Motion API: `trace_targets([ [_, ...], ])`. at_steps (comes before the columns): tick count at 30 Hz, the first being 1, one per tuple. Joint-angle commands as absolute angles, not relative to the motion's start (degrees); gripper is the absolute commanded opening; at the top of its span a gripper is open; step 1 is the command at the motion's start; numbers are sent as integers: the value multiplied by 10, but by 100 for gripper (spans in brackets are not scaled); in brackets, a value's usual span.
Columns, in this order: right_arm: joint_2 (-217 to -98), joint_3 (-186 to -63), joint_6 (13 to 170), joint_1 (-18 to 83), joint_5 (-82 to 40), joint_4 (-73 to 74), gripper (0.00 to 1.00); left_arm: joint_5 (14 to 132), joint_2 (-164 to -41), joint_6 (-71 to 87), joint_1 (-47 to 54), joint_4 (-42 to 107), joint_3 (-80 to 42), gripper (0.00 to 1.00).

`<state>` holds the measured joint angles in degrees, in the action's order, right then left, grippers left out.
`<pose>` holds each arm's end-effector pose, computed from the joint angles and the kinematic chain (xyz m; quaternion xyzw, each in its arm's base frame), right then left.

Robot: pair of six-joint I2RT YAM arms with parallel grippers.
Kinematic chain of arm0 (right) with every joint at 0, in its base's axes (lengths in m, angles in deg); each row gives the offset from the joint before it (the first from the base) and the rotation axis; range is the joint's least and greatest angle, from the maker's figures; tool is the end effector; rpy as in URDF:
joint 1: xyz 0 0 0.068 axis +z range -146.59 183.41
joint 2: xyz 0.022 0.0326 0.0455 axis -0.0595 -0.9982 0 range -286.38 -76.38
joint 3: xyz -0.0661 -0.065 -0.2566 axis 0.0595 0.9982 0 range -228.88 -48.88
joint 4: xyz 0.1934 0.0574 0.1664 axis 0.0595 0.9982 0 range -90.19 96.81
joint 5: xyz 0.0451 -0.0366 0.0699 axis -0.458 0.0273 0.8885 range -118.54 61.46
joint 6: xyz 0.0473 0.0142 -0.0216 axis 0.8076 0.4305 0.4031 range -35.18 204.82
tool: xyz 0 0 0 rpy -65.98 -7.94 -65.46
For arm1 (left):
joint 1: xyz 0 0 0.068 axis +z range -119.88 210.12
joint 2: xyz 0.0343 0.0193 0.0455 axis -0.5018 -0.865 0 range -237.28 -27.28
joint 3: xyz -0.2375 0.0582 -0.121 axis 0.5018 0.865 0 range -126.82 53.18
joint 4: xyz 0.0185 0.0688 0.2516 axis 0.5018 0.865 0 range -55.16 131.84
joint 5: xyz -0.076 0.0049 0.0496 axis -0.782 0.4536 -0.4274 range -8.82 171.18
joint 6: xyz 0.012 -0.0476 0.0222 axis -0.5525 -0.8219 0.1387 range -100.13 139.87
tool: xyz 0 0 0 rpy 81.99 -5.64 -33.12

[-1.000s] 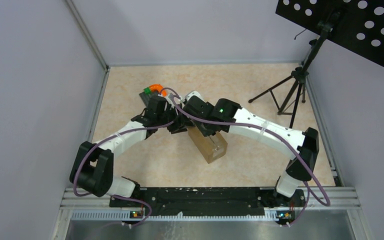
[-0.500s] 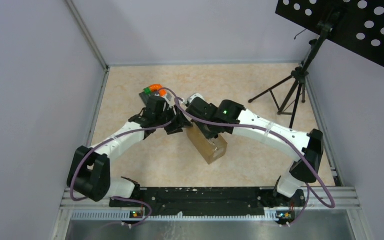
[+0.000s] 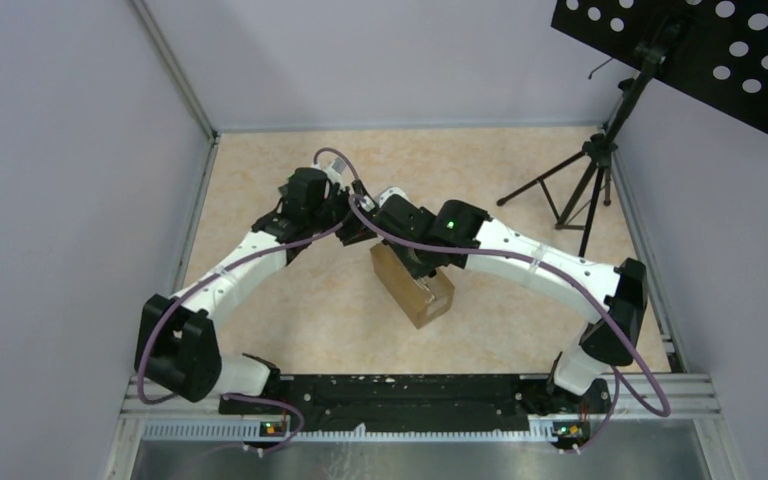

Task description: Unpack the express box

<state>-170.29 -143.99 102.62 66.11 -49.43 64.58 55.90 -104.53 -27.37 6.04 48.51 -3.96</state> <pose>0.1624 0.2869 0.3460 -0.3273 0.9006 0.0105 0.2857 0.2683 -0.1366 0.2840 -0.0718 0.8638 -0.4248 0.2611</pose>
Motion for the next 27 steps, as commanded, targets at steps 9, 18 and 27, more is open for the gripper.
trace_targets([
  [9,-1682,-1428,1032,669,-475,656,0,461,-1125,-425,60,248,-6,71],
  [18,-1684,-1428,1034,669,-479,657,0,449,-1151,-431,57,224,41,72],
  [27,-1681,-1432,1036,670,-481,675,0,476,-1171,-386,59,256,71,72],
])
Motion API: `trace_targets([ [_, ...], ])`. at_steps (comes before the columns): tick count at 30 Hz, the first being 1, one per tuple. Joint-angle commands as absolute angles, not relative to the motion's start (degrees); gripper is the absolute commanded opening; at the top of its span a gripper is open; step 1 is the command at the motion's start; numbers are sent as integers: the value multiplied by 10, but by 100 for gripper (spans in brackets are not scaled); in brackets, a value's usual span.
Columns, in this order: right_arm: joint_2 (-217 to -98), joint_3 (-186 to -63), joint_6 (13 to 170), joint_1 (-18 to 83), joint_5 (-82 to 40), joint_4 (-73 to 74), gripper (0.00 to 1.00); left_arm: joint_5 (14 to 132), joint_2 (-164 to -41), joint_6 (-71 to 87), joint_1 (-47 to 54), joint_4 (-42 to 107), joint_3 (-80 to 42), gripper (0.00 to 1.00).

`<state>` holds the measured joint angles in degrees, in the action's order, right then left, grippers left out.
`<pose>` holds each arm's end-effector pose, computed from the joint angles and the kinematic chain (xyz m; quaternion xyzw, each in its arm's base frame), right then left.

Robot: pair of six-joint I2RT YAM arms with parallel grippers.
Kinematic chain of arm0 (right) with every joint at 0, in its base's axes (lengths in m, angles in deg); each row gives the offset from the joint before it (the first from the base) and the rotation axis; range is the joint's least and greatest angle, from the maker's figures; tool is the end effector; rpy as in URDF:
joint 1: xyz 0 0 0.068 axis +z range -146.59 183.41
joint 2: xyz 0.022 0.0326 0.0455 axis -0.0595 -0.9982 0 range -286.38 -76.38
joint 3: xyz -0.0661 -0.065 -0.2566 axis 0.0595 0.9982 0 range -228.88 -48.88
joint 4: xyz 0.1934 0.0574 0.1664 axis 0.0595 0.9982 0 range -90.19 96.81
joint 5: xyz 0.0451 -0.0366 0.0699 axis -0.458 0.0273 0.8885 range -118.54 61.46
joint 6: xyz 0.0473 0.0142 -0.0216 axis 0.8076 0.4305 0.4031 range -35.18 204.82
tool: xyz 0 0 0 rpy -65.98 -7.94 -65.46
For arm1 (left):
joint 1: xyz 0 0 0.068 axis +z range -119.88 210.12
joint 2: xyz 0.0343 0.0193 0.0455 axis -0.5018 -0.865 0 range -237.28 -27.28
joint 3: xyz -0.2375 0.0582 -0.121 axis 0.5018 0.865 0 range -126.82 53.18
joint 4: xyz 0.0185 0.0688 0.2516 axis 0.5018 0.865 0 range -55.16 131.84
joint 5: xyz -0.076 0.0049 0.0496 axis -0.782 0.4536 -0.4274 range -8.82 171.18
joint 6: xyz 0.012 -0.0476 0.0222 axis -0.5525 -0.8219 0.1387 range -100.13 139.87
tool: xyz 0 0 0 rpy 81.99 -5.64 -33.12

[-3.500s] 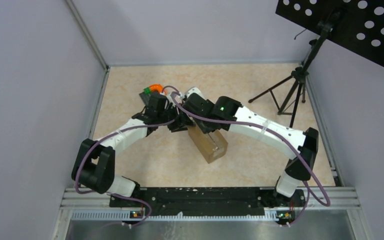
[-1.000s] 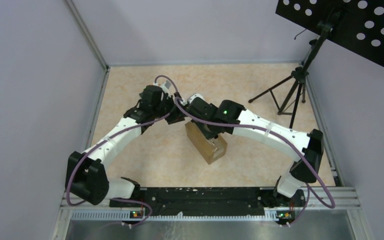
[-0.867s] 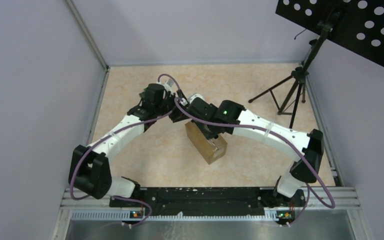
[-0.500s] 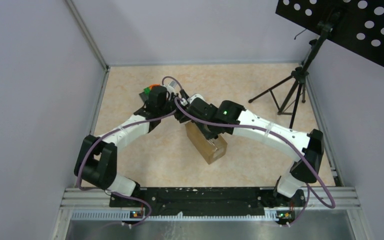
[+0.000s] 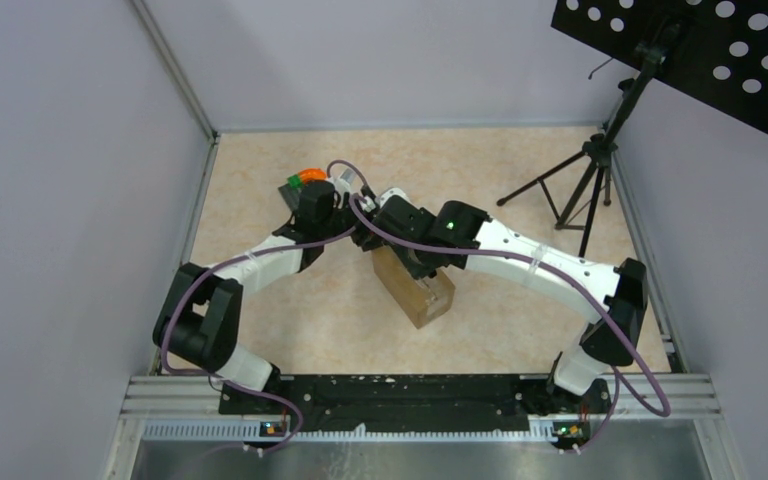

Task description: Unpack the express box

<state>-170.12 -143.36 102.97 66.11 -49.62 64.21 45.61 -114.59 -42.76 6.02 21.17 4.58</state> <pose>0.1623 0.2865 0.3440 -0.3243 0.9016 0.0096 0.2861 0.2924 -0.1535 0.2272 -0.1102 0.8124 -0.5384 0.1949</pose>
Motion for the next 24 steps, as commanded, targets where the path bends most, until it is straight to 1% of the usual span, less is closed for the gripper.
trace_targets([
  [1,-1680,-1431,1036,669,-480,678,0,478,-1173,-381,60,257,71,72],
  [24,-1649,-1388,1053,669,-462,719,0,493,-1198,-341,61,281,60,72],
])
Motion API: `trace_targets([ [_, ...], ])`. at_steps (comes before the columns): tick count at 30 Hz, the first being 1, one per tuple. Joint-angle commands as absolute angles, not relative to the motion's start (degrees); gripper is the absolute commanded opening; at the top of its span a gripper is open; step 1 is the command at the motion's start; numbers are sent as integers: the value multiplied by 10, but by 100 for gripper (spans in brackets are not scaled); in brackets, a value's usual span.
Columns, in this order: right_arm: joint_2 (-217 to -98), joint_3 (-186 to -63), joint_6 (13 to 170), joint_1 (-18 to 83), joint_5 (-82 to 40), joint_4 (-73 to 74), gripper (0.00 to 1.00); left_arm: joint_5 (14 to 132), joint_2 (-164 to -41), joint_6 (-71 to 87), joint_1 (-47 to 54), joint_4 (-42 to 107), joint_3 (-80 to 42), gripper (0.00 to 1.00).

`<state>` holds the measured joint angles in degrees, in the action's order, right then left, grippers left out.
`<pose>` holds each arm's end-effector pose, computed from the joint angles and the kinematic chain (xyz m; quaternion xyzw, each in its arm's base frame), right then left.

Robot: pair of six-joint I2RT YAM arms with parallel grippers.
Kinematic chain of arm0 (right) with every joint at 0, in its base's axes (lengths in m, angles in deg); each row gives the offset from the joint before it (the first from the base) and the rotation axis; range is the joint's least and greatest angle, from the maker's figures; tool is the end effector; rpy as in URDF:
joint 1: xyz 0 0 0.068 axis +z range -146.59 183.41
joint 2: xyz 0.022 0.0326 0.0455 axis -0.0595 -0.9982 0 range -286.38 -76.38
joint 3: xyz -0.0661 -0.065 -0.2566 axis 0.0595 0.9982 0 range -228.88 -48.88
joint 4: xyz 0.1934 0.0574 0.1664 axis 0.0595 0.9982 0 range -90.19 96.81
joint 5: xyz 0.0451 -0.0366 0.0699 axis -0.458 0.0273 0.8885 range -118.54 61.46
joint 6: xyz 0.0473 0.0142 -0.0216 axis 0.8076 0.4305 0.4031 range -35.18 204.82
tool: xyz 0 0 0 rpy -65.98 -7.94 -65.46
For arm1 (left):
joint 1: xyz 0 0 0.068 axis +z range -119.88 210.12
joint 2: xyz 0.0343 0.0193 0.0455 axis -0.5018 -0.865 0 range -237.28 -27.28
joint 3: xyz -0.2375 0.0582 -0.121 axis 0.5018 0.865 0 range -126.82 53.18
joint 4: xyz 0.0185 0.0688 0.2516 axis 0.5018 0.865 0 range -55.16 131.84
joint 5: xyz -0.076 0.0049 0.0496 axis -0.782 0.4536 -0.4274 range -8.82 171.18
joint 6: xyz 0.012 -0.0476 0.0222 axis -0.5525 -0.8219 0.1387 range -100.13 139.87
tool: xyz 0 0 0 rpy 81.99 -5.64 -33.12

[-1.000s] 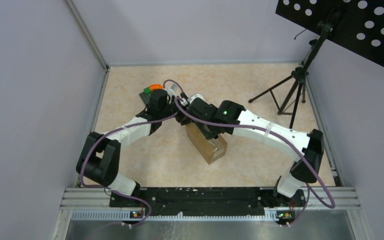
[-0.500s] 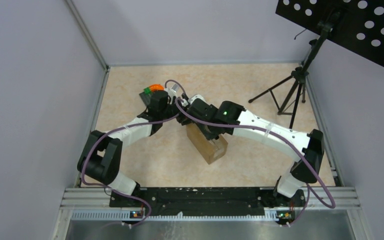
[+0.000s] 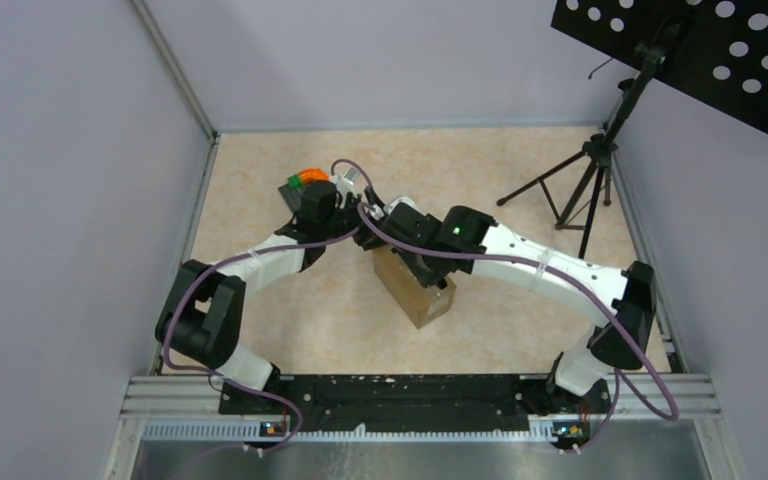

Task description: Unpack the express box

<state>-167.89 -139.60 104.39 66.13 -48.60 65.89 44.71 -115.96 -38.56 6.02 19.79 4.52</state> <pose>0.1553 0.2743 0.3353 -0.3223 0.9100 0.0014 0.2610 0.2954 -0.1554 0.2225 -0.0757 0.8149 -0.5350 0.2098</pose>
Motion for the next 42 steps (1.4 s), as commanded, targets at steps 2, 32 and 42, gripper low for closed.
trace_targets([
  [2,-1646,-1386,1053,670,-459,721,0,493,-1198,-338,62,284,57,72],
  [32,-1601,-1363,1076,669,-442,758,0,506,-1217,-324,73,291,49,72],
  [42,-1592,-1348,1082,669,-435,766,0,509,-1225,-318,80,296,38,72],
])
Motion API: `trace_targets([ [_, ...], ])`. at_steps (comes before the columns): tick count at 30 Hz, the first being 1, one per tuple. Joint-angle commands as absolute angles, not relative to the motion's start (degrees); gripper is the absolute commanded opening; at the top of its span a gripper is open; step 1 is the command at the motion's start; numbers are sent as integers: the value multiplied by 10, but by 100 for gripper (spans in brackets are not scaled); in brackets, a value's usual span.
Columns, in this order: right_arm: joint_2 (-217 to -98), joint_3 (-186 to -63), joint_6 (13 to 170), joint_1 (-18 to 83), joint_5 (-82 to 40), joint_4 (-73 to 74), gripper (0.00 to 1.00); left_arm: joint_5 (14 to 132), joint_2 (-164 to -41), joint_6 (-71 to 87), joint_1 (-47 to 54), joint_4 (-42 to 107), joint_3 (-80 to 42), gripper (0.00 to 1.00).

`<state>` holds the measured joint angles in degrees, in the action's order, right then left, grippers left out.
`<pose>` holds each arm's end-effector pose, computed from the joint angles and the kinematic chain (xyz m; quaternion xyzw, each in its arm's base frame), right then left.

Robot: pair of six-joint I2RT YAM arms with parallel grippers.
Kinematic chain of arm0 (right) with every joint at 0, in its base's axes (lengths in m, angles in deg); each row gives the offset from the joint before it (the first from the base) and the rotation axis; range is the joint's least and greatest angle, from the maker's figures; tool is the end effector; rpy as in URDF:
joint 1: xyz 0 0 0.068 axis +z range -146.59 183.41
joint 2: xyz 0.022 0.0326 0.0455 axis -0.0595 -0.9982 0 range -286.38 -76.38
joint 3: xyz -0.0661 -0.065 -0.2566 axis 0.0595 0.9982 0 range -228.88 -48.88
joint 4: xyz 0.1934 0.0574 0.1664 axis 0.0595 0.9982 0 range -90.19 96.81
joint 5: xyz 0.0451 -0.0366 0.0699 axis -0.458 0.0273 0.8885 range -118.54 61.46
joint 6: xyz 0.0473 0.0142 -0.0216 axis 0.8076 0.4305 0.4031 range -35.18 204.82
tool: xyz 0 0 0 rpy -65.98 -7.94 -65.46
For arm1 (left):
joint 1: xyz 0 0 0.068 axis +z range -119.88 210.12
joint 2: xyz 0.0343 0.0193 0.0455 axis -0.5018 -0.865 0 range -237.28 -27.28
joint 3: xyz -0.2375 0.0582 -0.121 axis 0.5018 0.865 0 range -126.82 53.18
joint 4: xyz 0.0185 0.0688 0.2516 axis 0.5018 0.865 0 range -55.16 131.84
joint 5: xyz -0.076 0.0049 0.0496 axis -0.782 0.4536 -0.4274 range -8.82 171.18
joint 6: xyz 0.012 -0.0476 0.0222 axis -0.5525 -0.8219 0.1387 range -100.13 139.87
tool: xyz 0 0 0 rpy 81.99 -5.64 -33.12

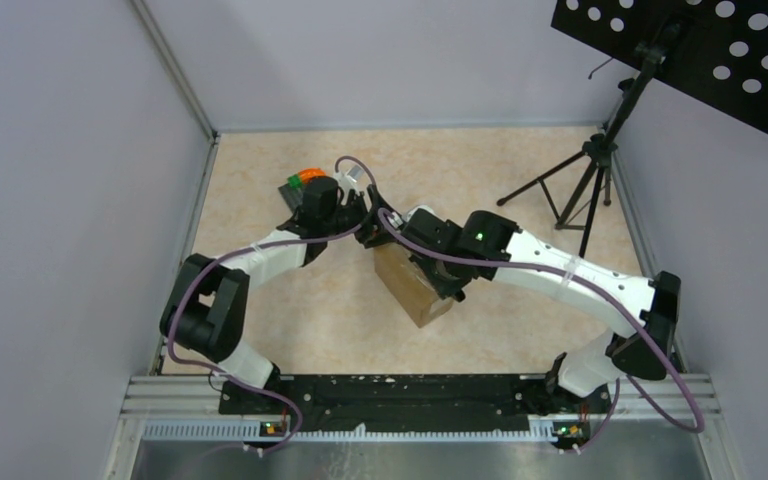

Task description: Unpack the express box

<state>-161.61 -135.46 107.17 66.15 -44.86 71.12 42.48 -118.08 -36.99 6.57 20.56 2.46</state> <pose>0.1366 0.2431 0.3408 -0.3133 0.9234 0.0135 0.2214 0.3040 -0.1568 0.2213 -0.0604 0.8162 -0.5380 0.2018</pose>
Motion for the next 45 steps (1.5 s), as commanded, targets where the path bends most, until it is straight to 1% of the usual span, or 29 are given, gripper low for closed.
trace_targets([
  [1,-1592,-1347,1082,670,-434,767,0,509,-1226,-316,81,296,36,72],
  [11,-1610,-1360,1081,669,-450,748,0,505,-1236,-300,98,310,5,73],
  [22,-1674,-1445,1066,653,-473,705,0,486,-1249,-259,114,368,-110,73],
  [33,-1705,-1481,1061,642,-480,679,0,487,-1231,-209,145,462,-245,75],
  [37,-1714,-1489,1057,640,-479,673,0,448,-1213,-240,133,443,-230,75],
  [45,-1711,-1480,1054,640,-479,683,0,410,-1161,-357,94,320,-112,75],
])
